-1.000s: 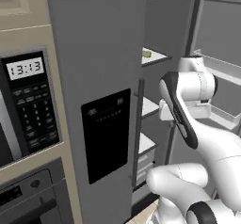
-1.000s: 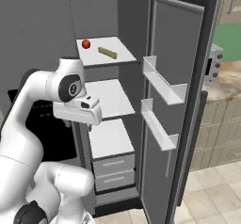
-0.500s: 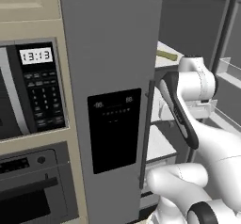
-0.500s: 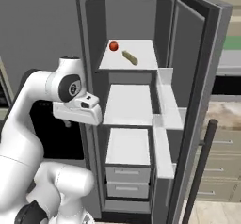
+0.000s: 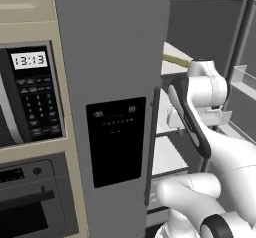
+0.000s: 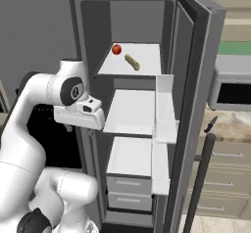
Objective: Retrieve the butter from the fridge and place it on a plate on the dining table. Then retrieve the butter knife by the fridge and place it near the plate.
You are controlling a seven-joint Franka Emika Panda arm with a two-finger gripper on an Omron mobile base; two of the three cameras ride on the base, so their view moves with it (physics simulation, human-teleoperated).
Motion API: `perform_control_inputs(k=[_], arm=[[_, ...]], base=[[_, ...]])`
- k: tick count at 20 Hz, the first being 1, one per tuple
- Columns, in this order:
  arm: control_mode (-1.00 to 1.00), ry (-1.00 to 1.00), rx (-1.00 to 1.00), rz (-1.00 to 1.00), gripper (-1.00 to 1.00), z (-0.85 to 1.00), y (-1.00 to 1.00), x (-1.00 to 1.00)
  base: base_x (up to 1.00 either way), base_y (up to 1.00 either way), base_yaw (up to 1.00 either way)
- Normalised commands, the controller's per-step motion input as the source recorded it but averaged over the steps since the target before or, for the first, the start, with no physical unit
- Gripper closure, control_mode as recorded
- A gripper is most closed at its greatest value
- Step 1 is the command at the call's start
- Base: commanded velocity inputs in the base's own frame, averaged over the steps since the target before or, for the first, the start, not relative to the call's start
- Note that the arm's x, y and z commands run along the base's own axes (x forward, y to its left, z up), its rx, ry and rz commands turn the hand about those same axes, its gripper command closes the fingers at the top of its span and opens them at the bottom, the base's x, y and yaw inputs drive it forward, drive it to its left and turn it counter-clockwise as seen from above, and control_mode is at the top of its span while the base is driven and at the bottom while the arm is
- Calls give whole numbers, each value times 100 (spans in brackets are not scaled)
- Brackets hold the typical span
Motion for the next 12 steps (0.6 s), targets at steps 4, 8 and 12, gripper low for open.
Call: perform_control_inputs(k=[4, 8, 12], arm=[[100, 0, 0, 0, -100, 0, 0, 0], [100, 0, 0, 0, -100, 0, 0, 0], [100, 0, 0, 0, -100, 0, 0, 0]], base=[[43, -32, -3], [26, -28, -2], [26, -34, 0]])
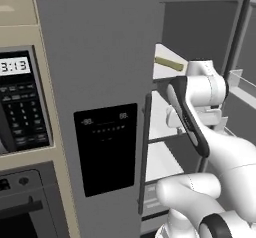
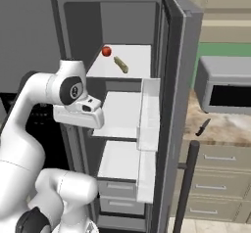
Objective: Retrieve the butter from the fridge and place it on a plate on the dining table. Then retrieve the butter knife by the fridge and place it near the plate.
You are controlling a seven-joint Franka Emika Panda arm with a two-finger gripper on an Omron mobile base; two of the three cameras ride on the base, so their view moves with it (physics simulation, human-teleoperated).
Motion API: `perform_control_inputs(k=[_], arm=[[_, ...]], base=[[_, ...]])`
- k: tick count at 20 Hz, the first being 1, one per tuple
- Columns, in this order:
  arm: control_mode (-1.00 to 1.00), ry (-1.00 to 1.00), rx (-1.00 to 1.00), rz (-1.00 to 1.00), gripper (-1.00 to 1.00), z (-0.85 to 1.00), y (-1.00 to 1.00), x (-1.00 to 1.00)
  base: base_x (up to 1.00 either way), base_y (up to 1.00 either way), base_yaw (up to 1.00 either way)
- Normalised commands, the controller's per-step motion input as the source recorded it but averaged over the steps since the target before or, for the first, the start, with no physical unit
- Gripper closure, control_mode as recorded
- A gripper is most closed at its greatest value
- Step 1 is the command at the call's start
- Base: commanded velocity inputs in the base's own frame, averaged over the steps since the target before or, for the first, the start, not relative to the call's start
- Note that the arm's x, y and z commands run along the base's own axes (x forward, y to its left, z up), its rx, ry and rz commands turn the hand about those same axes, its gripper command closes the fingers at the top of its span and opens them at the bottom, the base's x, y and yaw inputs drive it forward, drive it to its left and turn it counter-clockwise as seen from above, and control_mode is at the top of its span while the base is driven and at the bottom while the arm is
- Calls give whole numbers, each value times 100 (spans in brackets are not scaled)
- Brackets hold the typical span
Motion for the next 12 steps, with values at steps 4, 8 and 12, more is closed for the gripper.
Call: perform_control_inputs(k=[4, 8, 12], arm=[[100, 0, 0, 0, -100, 0, 0, 0], [100, 0, 0, 0, -100, 0, 0, 0], [100, 0, 0, 0, -100, 0, 0, 0]], base=[[29, -64, 0], [10, -13, 0], [23, 1, 0]])
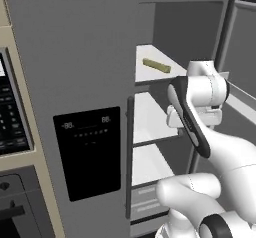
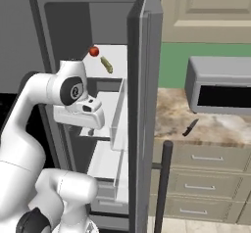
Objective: Retrieve the butter from the fridge and place it on a plate on the dining table. Then retrieve the butter knife by the fridge and place it near the plate.
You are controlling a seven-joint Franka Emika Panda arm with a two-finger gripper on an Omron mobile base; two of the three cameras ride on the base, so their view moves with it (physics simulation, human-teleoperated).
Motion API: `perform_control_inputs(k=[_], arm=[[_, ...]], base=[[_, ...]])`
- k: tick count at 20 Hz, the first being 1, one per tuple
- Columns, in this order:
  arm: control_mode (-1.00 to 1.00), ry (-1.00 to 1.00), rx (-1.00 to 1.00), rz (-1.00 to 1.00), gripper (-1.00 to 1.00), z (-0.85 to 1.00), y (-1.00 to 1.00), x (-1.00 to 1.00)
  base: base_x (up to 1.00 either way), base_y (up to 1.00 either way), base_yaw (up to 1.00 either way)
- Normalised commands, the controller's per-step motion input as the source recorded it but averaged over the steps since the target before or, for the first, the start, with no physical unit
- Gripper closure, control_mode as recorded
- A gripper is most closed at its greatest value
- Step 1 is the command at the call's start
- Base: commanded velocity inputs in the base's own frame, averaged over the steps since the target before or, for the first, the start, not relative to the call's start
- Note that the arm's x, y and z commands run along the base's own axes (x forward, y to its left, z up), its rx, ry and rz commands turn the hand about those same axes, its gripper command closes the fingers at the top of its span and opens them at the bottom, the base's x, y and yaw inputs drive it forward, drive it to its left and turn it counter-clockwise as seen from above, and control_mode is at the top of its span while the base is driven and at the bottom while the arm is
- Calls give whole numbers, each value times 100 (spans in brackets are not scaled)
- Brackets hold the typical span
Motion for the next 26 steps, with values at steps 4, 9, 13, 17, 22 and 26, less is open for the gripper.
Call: perform_control_inputs(k=[4, 9, 13, 17, 22, 26], arm=[[100, 0, 0, 0, -100, 0, 0, 0], [100, 0, 0, 0, -100, 0, 0, 0], [100, 0, 0, 0, -100, 0, 0, 0], [100, 0, 0, 0, -100, 0, 0, 0], [100, 0, 0, 0, -100, 0, 0, 0], [-100, -10, 0, 3, -100, 29, 0, 0]], base=[[62, 0, 0], [72, -18, 4], [29, -36, 10], [0, -4, 0], [0, 0, 0], [0, 0, 0]])
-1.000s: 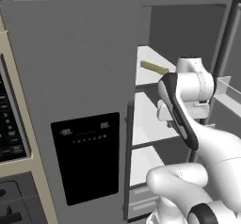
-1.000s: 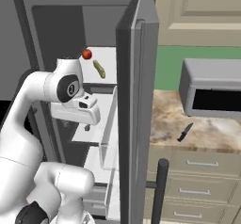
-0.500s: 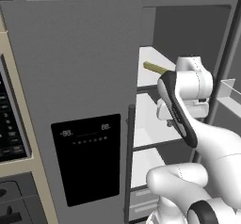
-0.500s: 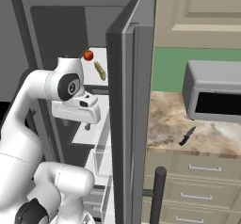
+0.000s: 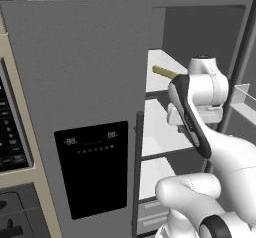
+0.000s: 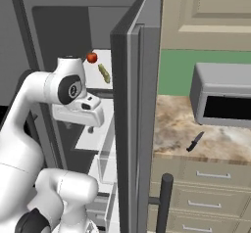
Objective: Retrieve the butter from the fridge and place it on a plate on the dining table. Then retrieve the butter knife by the fridge and place it near the plate.
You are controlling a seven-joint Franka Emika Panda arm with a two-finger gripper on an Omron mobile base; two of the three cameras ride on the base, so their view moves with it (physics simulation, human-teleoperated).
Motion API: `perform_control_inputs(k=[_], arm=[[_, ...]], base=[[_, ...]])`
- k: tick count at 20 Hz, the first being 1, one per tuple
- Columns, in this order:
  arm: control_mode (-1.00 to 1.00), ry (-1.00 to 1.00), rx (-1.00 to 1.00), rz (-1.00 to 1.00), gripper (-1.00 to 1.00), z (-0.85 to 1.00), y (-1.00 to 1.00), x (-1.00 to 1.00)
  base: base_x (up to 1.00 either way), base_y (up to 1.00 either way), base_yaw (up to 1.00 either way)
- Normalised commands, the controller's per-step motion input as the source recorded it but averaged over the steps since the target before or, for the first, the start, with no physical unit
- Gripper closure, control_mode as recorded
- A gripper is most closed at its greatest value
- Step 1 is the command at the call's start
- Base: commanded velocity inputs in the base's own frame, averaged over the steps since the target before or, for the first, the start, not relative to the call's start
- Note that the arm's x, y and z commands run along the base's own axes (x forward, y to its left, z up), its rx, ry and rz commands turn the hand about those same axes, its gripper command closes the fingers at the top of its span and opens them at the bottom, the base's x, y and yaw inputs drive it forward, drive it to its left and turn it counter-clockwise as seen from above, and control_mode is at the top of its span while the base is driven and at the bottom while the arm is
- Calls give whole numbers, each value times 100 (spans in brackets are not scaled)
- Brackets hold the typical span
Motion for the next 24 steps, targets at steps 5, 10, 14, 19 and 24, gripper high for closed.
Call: perform_control_inputs(k=[5, 10, 14, 19, 24], arm=[[-100, -22, -4, 8, -100, 77, 0, 0], [-100, -26, -11, 19, -100, 53, -25, 26], [-100, -17, -12, 32, -100, 37, -19, 44], [-100, -5, -1, 28, -100, 45, 0, 62], [-100, -2, 0, 14, -100, 25, 0, 95]], base=[[0, 0, 0], [0, 0, 0], [0, 0, 0], [0, 0, 0], [0, 0, 0]])
